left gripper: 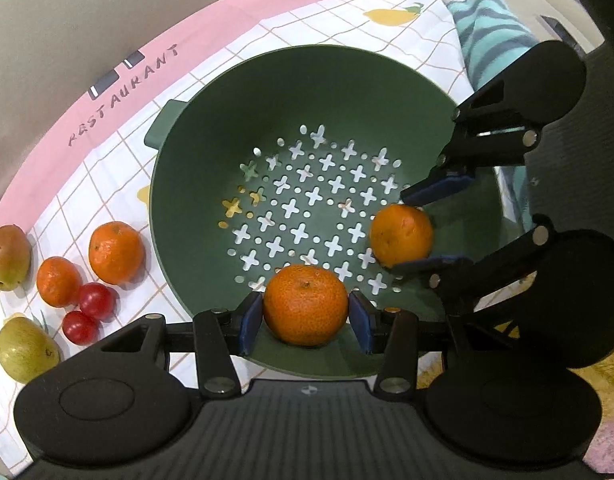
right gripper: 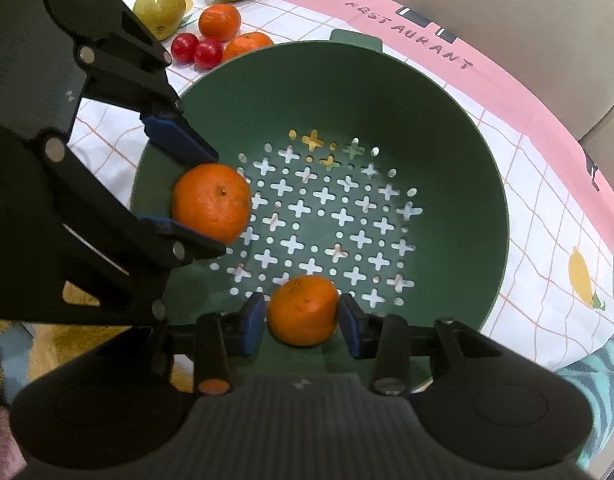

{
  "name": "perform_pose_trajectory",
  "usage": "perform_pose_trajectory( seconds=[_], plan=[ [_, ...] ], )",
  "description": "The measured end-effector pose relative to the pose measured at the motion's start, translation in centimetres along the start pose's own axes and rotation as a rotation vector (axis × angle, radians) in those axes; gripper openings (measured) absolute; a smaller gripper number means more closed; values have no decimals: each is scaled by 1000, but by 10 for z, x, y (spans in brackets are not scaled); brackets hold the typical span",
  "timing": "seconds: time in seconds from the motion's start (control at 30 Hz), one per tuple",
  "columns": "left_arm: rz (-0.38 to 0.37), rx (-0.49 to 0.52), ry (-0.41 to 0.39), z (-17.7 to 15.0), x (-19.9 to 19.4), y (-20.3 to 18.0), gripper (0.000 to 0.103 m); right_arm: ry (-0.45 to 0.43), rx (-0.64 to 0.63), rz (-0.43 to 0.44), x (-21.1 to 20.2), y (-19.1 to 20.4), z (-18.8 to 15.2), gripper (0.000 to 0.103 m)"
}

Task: Organize fruits
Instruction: 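Open both tools to drop the oranges into the colander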

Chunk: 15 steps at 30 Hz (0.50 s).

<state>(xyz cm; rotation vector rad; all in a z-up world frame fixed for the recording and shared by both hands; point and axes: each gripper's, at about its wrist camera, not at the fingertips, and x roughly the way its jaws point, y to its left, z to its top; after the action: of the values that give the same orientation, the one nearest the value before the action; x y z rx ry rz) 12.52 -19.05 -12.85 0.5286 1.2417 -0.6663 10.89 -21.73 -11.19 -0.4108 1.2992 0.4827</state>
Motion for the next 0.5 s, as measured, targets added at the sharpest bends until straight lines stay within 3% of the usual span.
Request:
perform_pose_trajectory(
  seconds=[0.5],
  plan=[
    [17,22,-5,0,-4,-5,55,0,-20,-22,-4,-1,0,46]
  ],
)
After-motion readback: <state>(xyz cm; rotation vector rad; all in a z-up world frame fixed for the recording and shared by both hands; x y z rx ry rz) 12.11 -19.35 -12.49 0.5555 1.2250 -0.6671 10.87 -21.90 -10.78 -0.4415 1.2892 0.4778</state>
